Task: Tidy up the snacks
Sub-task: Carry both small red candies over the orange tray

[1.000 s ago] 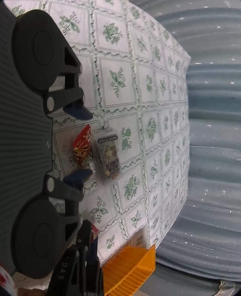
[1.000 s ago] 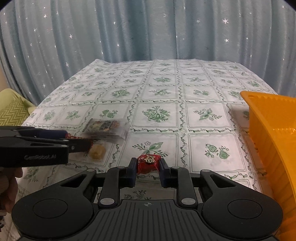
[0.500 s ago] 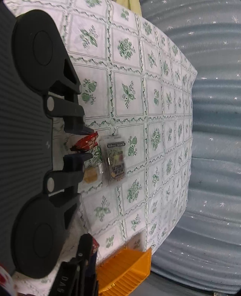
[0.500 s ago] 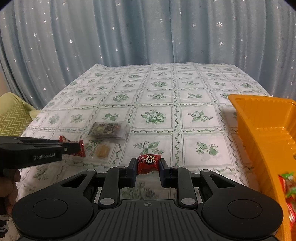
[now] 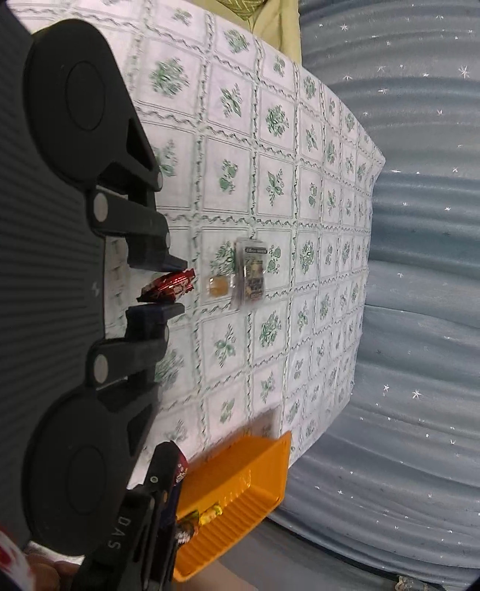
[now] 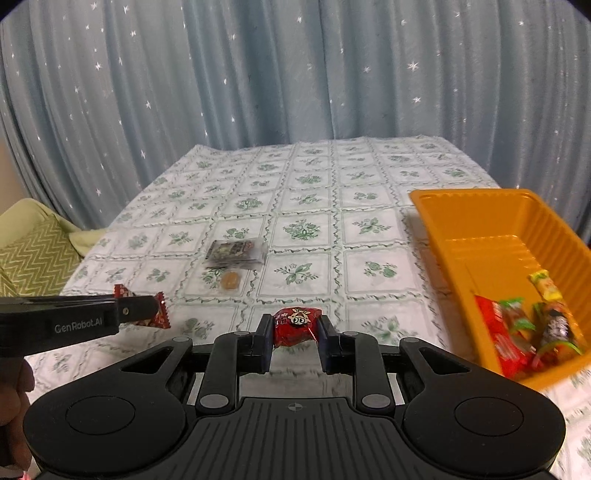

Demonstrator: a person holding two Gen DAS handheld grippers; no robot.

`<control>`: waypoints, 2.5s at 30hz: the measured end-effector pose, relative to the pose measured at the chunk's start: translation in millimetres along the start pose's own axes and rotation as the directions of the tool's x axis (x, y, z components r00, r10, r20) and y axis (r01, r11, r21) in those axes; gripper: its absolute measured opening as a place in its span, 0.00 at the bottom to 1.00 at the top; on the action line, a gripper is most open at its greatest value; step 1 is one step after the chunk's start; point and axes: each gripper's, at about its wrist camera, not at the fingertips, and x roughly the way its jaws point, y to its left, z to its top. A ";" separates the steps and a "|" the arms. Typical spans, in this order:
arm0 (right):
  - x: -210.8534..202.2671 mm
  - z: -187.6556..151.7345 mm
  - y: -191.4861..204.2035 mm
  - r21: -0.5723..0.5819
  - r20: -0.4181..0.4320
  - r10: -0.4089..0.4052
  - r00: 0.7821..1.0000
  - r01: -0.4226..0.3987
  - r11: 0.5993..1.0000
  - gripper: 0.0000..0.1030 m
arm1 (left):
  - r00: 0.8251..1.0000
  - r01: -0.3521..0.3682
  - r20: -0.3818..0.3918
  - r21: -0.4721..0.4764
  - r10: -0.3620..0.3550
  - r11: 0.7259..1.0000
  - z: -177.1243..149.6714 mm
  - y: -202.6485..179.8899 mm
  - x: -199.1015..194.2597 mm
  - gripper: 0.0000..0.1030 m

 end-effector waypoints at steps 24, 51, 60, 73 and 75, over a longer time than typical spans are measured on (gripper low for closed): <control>-108.7 -29.9 -9.0 0.042 0.059 -0.020 0.998 0.018 0.999 0.24 | 0.999 0.007 0.032 0.029 -0.008 1.000 -28.3 -53.9 -88.8 0.14; -140.7 -25.2 -70.1 0.168 0.075 -0.140 0.987 0.126 0.978 0.24 | 0.991 0.131 0.024 0.129 -0.135 0.983 -12.6 -129.3 -81.5 0.14; -149.5 -21.2 -102.3 0.207 0.077 -0.189 0.979 0.170 0.963 0.24 | 0.982 0.187 0.005 0.165 -0.190 0.968 -5.5 -165.2 -66.5 0.14; -147.7 -10.3 -142.9 0.248 0.078 -0.227 0.971 0.202 0.947 0.24 | 0.967 0.252 -0.018 0.215 -0.254 0.944 11.8 -210.7 -40.1 0.14; -145.5 -6.6 -151.5 0.256 0.079 -0.233 0.969 0.207 0.944 0.24 | 0.965 0.261 -0.022 0.224 -0.263 0.939 15.3 -218.2 -34.1 0.14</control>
